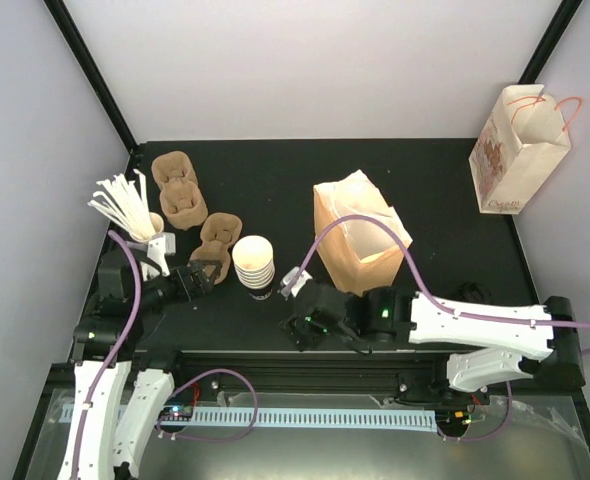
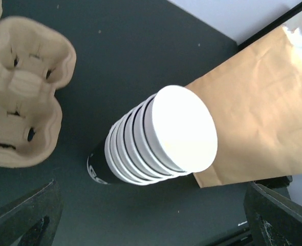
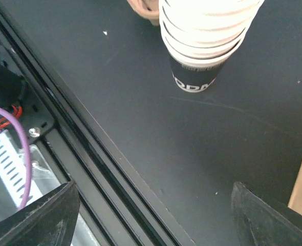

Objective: Pack the takeout coffee

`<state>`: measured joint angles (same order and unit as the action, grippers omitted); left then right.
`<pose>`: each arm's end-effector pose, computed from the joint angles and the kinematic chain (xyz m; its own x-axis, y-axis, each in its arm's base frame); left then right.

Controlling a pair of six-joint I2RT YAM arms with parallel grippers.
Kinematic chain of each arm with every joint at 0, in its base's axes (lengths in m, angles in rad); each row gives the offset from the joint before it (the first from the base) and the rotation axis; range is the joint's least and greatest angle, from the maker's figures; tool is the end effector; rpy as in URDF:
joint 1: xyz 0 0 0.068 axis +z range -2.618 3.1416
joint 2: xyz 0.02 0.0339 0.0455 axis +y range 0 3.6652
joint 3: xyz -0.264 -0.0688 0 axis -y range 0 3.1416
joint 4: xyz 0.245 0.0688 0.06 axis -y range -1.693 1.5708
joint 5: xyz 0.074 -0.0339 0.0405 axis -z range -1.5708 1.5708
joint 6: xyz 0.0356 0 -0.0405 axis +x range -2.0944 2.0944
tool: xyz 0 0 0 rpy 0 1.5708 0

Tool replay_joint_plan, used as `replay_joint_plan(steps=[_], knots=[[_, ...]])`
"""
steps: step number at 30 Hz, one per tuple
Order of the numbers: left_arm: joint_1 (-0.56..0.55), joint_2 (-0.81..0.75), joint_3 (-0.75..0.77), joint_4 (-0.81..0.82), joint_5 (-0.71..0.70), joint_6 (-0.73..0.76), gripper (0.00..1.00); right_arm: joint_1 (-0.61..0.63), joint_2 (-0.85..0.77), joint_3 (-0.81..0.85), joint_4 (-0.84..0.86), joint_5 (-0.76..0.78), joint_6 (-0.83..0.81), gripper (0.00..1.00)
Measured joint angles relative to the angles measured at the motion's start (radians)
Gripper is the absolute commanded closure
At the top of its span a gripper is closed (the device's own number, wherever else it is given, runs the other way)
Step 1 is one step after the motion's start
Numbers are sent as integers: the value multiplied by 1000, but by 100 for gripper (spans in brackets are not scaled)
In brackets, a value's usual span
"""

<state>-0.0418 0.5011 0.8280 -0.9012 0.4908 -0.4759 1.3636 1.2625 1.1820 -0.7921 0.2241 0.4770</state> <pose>0.0889 -0.0205 0.3186 -0.6805 -0.3759 -0.6290 0.1355 0.7790 -0.6122 0.0610 0.2516 0.3219 -0.5646 -0.5097 -0.6492 -0.7492 0.6465 0.1439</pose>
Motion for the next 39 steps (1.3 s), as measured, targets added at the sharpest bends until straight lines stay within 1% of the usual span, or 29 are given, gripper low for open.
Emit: replay_joint_plan(steps=[2,6,7,8,9,12,15,22,31,39], knots=[[0,-4,-33,4,5,-12,1,34,0,-98,99,45,18,16],[0,-1,-95,40,19,-33,1,55,0,-219,287,115,24,10],[0,3,-111,49,27,-38,1,55,0,-248,340,128,22,8],[0,6,-120,55,34,-42,1,55,0,-275,388,140,19,3],[0,13,-130,65,41,-45,1,55,0,-305,440,152,18,0],[0,36,-144,80,57,-49,1,55,10,-381,557,187,27,0],[0,49,-144,94,64,-49,1,55,70,-383,596,216,46,0],[0,58,-145,116,68,-46,1,55,219,-384,710,219,48,0],[0,95,-145,127,72,-22,1,55,360,-467,951,230,58,0],[0,117,-142,132,66,-2,1,55,520,-465,1118,290,52,3]])
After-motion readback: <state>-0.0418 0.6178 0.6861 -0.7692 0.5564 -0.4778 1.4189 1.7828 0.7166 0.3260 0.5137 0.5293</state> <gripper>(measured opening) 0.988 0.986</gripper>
